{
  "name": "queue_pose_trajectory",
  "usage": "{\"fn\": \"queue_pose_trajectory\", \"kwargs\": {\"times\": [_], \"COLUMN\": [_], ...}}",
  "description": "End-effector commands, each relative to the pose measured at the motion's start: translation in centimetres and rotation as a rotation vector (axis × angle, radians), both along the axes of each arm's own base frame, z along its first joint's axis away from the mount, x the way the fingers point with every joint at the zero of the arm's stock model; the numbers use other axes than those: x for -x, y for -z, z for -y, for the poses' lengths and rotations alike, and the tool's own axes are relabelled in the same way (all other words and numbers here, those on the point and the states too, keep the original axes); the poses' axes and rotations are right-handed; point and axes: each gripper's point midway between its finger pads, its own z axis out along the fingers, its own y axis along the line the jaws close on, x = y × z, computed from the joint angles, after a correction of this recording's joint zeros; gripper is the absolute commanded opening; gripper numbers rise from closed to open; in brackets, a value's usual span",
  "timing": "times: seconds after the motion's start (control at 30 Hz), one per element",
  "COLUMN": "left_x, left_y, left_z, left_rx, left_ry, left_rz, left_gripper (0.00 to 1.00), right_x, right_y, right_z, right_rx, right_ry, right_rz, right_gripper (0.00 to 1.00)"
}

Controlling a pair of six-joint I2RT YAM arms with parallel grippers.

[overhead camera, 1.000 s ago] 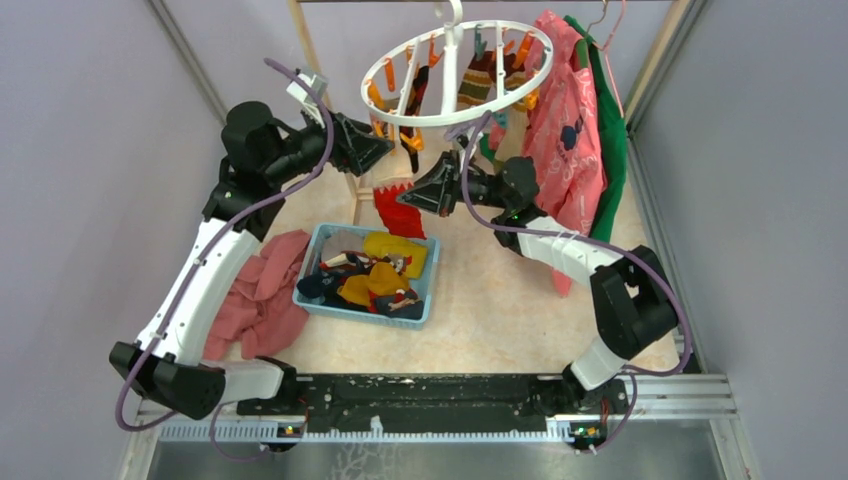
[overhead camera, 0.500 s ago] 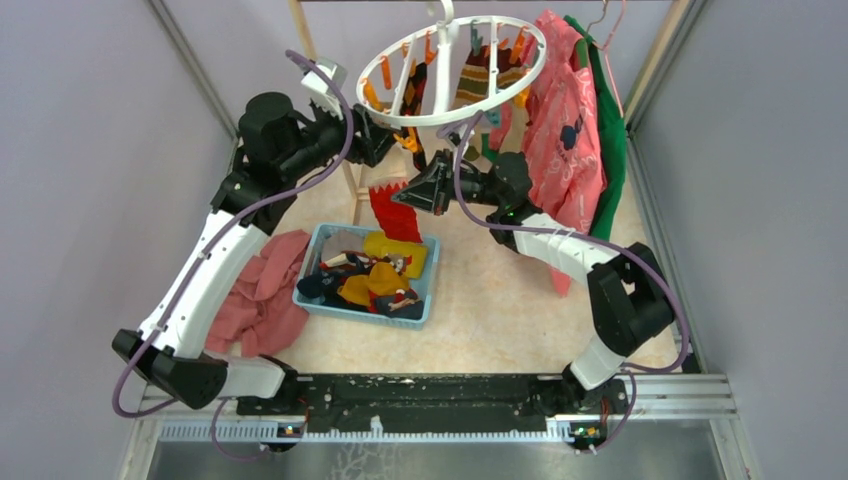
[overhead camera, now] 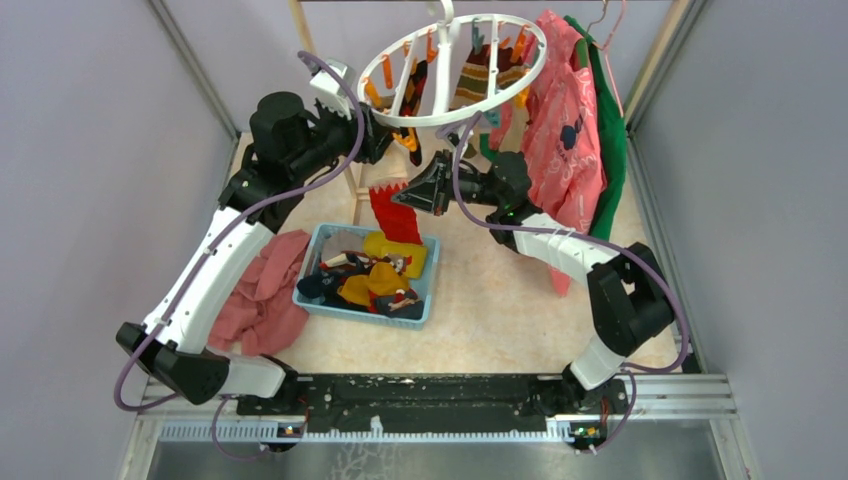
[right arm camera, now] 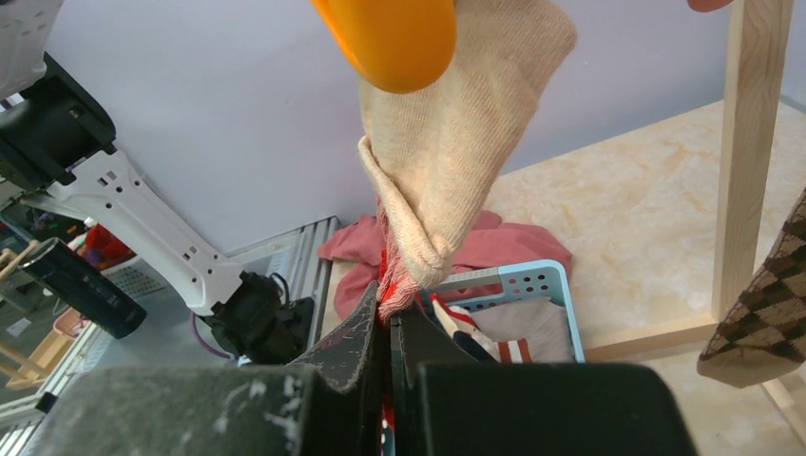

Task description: Remove the socks clipped to the hanger

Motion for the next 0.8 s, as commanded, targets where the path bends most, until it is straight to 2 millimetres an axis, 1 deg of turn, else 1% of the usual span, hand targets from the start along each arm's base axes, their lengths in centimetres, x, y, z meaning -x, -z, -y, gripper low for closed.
{"fn": "queue_pose_trajectory", "kwargs": {"times": [0.0, 0.23, 0.47, 0.57, 0.67, 0.77], "left_x": [0.3, 0.6, 0.8, 0.9, 1.0, 1.3], "left_y": [-2.1, -2.2, -2.2, -2.2, -2.4, -2.7], "left_z": [-0.2, -0.1, 0.1, 0.2, 0.2, 0.2], "left_rx": [0.006, -0.001, 0.002, 0.005, 0.009, 0.019], "left_ry": [-0.005, 0.015, 0.032, 0.037, 0.043, 0.055], "left_rz": [0.056, 0.066, 0.072, 0.071, 0.075, 0.079], "left_gripper": [0.57, 0.37, 0.16, 0.13, 0.12, 0.12], "right_x": [-0.1, -0.6, -0.1, 0.1, 0.6, 0.9], "right_y": [-2.4, -2.3, -1.9, -1.5, -1.1, -0.1], "right_z": [-0.4, 0.2, 0.8, 1.0, 1.2, 1.5], "right_rx": [-0.036, -0.032, -0.016, -0.007, 0.007, 0.037], "right_ry": [-0.006, 0.014, 0.026, 0.023, 0.014, 0.019], "right_rz": [0.061, 0.067, 0.113, 0.131, 0.156, 0.182], "right_gripper": [0.0, 0.0, 0.0, 0.0, 0.0, 0.0]}}
